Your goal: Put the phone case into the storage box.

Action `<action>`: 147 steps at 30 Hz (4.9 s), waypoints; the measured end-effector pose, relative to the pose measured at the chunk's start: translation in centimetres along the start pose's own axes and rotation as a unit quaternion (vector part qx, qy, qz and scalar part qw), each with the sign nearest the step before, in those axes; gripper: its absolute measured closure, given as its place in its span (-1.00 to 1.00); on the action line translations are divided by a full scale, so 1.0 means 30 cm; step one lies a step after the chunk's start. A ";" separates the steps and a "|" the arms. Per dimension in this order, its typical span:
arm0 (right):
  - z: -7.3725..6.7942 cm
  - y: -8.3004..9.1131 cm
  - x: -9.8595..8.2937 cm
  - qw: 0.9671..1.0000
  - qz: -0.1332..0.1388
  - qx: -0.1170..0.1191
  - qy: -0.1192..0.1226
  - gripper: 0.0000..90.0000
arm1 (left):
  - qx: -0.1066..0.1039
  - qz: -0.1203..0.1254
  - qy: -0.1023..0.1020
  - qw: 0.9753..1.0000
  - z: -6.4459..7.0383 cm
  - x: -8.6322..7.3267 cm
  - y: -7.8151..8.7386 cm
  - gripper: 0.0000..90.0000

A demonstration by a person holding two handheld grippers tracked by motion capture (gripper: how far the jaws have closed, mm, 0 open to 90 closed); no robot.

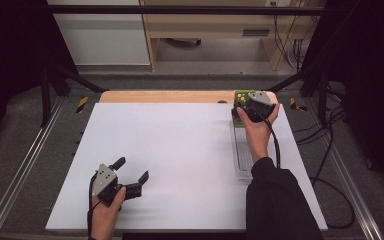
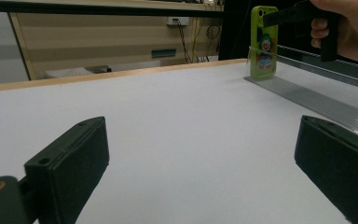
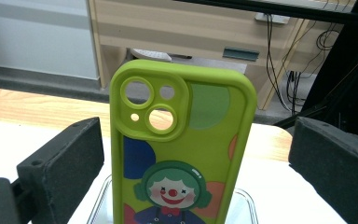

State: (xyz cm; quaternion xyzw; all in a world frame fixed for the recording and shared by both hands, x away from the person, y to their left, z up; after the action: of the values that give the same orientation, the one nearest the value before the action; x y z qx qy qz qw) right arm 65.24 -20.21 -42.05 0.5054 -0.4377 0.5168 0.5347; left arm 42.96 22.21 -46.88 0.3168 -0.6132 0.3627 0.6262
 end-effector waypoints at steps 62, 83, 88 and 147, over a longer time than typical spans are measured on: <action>0.021 0.182 0.100 0.995 0.034 0.061 -0.072 -0.91 | 0.013 -0.008 -0.001 1.000 -0.021 -0.009 -0.001 -0.94; 0.007 0.235 0.100 0.992 0.032 0.080 -0.093 -0.91 | 0.012 -0.011 -0.008 1.000 -0.014 -0.011 -0.004 -0.95; -0.003 0.254 0.105 0.991 0.033 0.089 -0.095 -0.91 | 0.012 -0.011 -0.010 1.000 -0.016 -0.008 -0.001 -0.95; 0.024 0.371 0.094 0.986 0.032 0.130 -0.098 -0.90 | 0.035 -0.017 -0.023 0.999 -0.118 0.025 0.090 -0.95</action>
State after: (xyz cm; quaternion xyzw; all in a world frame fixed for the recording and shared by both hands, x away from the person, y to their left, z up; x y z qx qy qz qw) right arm 54.45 -21.11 -38.19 0.6048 -0.4329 0.5339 0.4023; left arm 42.58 26.70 -46.43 0.3575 -0.6085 0.3659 0.6067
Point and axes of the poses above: each handheld gripper's, and its own axes: y roughly backward along the jaws, x roughly out of its top, z roughly to its right, the point moved 2 cm from there along -y, roughly forward along the jaws, and after that the axes turned 13 degrees about z, right-handed, at the moved point
